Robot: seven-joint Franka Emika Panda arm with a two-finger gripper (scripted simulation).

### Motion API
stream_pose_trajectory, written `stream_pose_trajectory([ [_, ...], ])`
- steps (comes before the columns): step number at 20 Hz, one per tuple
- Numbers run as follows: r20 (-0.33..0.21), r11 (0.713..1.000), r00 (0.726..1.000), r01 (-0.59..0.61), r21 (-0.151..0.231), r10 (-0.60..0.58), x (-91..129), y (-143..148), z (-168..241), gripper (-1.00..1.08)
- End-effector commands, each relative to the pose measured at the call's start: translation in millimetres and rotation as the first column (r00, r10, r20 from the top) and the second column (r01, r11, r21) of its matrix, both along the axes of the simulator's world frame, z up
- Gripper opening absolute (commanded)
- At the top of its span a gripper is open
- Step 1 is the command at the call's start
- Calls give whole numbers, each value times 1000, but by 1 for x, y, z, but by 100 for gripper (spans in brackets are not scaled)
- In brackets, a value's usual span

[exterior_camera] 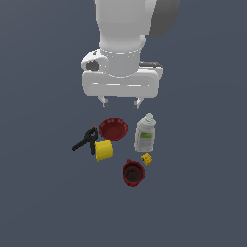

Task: Pick up a designated object from a clutter of objects.

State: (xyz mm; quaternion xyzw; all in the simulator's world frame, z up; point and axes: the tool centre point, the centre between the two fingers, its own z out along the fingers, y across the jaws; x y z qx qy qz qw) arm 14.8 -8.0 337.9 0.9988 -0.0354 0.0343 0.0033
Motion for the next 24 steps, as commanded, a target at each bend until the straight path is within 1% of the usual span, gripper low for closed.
stream_pose_trajectory([
  [1, 0, 1000, 1000, 0, 0, 0, 0, 0, 0, 28],
  [7, 1, 1000, 1000, 3, 13, -3, 0, 5, 6, 28],
  [14, -2, 1000, 1000, -9, 17, 9, 2, 6, 4, 28],
  [19, -11, 998, 999, -48, 28, 48, 8, 7, 0, 28],
  [24, -24, 992, 993, -113, 48, 114, 20, 9, -9, 28],
])
